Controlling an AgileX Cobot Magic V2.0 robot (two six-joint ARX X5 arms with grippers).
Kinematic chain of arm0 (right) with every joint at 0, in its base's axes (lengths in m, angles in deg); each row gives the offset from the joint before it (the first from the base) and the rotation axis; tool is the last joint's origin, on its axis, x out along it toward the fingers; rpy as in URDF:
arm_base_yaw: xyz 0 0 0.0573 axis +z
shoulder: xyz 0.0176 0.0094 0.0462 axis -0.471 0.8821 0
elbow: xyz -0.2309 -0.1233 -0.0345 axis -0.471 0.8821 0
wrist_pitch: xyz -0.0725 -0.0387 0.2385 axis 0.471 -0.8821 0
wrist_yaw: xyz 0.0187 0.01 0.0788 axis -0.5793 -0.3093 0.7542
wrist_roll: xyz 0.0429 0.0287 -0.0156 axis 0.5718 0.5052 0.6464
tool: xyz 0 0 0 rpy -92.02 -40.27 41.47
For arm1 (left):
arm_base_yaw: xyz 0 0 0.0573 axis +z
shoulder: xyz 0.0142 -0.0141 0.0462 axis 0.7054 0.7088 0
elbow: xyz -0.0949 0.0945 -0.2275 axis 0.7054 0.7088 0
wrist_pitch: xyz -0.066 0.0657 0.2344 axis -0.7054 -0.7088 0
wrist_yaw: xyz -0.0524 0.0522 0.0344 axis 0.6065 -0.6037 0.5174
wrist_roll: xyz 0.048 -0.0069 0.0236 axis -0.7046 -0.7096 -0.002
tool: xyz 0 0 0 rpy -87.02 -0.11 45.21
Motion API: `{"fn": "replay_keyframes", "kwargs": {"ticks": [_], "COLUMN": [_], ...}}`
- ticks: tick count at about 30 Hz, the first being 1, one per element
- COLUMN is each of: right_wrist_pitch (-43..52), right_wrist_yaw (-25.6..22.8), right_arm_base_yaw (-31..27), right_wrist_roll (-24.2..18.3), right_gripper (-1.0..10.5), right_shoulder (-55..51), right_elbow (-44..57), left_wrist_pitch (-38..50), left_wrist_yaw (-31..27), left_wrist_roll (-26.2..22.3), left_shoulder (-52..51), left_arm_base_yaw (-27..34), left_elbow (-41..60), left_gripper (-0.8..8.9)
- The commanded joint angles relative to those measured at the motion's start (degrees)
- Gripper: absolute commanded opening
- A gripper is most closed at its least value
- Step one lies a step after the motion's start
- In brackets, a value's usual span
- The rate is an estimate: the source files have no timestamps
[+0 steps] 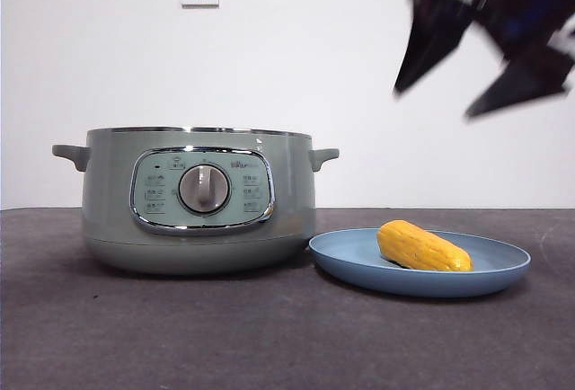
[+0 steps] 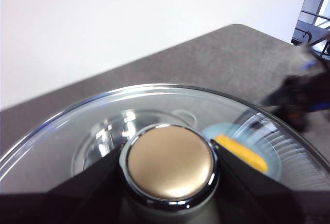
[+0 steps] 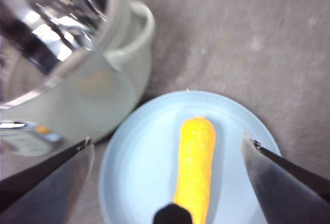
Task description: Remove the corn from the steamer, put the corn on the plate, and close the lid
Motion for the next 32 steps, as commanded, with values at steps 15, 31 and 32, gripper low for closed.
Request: {"fn": "replay_keyframes", "kwargs": {"ticks": [15,31,32], "right_wrist_pitch": [-11.78,-21.49,-21.49], "right_wrist_yaw": [-0.24,-0.07,-0.04], "right_arm_base_yaw": [0.17,0.17,0.17], "right_wrist_roll": [1.31,1.25,1.25], "right_gripper": [4.8,4.8,4.8], "right_shoulder": [-33.9,-36.02,-36.02], "right_elbow": [0.04,0.04,0.04], "left_wrist_pitch": [34.05,50.71,51.34], "left_wrist_yaw": [3.93,0.9,0.59], "left_wrist_roll": [0.59,1.46,1.46], "left_shoulder": [15.47,32.33,33.18], "left_arm_base_yaw": [-1.16,-1.27,-1.27], "left_elbow": [11.23,14.12,14.12], "left_gripper": [-0.07,-0.08,-0.08]}}
